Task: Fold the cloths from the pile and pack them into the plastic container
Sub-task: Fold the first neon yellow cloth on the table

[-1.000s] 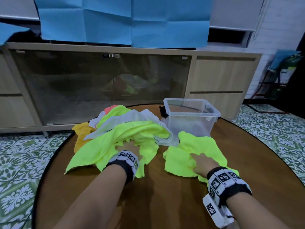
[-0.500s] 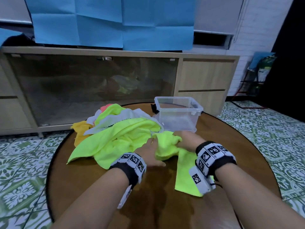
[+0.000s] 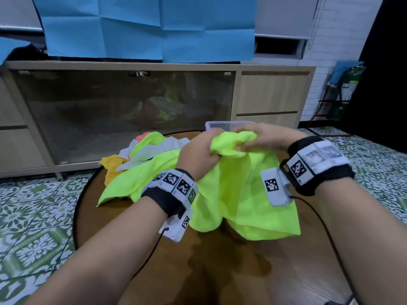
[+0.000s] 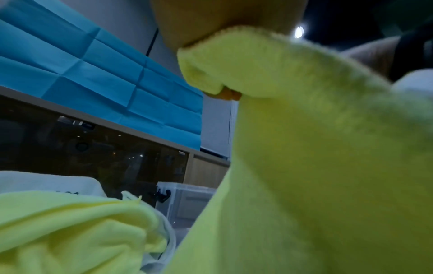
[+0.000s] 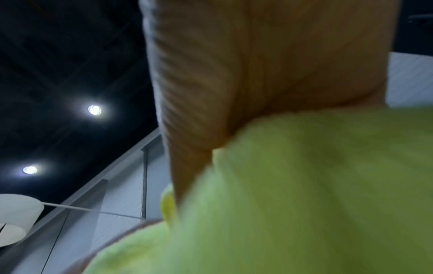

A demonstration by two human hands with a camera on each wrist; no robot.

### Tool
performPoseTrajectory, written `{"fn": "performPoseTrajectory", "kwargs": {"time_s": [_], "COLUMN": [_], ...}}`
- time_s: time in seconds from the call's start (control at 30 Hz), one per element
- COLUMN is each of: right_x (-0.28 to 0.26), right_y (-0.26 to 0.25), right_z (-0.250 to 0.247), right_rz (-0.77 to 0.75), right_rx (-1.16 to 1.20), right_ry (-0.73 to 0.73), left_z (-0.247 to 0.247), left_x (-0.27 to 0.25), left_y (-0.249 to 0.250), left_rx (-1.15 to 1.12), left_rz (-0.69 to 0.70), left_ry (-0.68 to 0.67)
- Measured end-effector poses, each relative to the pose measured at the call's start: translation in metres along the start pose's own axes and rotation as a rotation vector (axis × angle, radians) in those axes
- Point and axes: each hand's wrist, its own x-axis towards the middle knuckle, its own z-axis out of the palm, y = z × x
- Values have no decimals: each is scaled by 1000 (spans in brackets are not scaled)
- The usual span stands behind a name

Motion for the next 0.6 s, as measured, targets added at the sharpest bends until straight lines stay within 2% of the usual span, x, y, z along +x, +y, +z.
{"fn": "performPoseTrajectory", "kwargs": {"time_s": [0.03,0.1,0.2,0.3,0.37,0.43,0.5,0.57,0.6], "right_x": [-1,-1,10,23,28,30,26,23,25], "right_y": [2,11,38,75,95,108,113,115,118], "right_z": [-5,-9,5,28,45,64,82,99,106], "right_rz": [32,132,324,461,460,415,347,380,401], "right_rx": [-10,-176,-426,-408,-395,-424,-398,-307,-297], "right_ry": [19,17,162,300,275,90,-228,-444,-483], "left_z": [-5,-14,-20,-16,-8,2,9,9,9], "left_x": [2,6,3,-6,-15,-29,-42,-49,-50], "left_y": [3,-1,-26,-60,-81,-102,-120,-126,-126], "left_rx": [-14,7,162,334,460,584,627,554,532], "left_rz": [-50,-181,-329,-422,-500,-545,-508,-469,-447], "left_ry": [34,36,-26,-94,-221,-463,-715,-883,-926]}}
